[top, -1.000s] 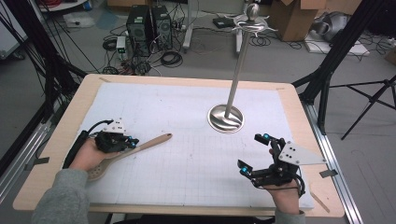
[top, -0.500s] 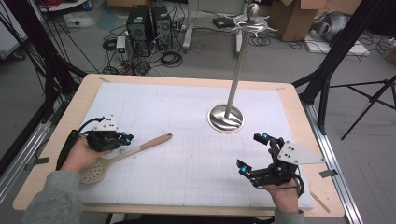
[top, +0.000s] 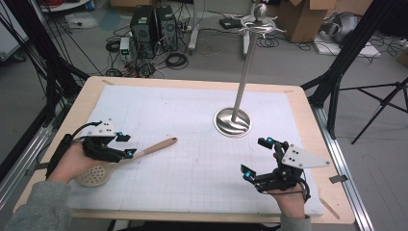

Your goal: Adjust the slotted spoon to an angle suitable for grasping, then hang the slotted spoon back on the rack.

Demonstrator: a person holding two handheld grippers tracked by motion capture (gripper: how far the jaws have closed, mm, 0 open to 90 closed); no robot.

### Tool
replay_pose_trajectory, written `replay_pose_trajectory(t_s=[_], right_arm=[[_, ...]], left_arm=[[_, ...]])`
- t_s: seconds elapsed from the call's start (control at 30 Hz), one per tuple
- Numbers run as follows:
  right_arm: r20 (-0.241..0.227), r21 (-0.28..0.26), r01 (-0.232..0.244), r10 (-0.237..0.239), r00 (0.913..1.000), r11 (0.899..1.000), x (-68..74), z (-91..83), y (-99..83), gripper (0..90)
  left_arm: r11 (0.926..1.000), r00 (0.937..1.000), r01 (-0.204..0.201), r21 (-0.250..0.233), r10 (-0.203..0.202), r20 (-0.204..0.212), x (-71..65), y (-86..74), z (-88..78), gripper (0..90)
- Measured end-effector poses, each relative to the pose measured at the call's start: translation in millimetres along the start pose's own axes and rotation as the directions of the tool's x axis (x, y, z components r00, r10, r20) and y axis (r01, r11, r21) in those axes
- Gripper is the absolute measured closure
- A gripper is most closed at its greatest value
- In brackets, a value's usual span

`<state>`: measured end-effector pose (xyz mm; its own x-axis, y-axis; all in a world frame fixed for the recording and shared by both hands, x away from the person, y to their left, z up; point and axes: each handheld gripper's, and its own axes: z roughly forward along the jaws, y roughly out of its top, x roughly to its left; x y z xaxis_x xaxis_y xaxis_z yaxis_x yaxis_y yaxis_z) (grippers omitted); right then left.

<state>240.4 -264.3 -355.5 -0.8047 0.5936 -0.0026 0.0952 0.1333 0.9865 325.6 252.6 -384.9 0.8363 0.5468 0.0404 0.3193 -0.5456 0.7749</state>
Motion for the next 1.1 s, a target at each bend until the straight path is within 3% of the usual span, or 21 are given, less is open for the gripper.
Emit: replay_pose_trajectory(t_s=[0.1,0.23,0.53,1.1], right_arm=[[0.001,-0.004,0.002,-0.002,1.0,1.0,-1.1,0.6,0.2,0.7],[0.004,-0.008,-0.005,0.006,1.0,1.0,-2.9,0.7,0.4,0.7],[-0.02,-0.002,0.003,-0.003,0.9998,1.0,-2.3,7.8,2.0,0.7],[-0.04,-0.012,0.004,-0.005,0.9992,1.0,-3.7,9.3,4.3,0.7]], left_arm=[[1.0,0.9996,0.004,0.002,-0.004,-0.029,-2.2,-4.9,-4.1,24.8],[0.9999,0.9981,0.006,0.011,-0.006,-0.061,-2.1,-12.0,-12.9,16.2],[0.9999,0.9969,0.001,0.016,0.0,-0.078,-4.2,-17.3,-24.6,15.2],[0.992,0.9991,0.005,0.126,0.0,-0.043,-10.3,-14.4,9.2,19.8]])
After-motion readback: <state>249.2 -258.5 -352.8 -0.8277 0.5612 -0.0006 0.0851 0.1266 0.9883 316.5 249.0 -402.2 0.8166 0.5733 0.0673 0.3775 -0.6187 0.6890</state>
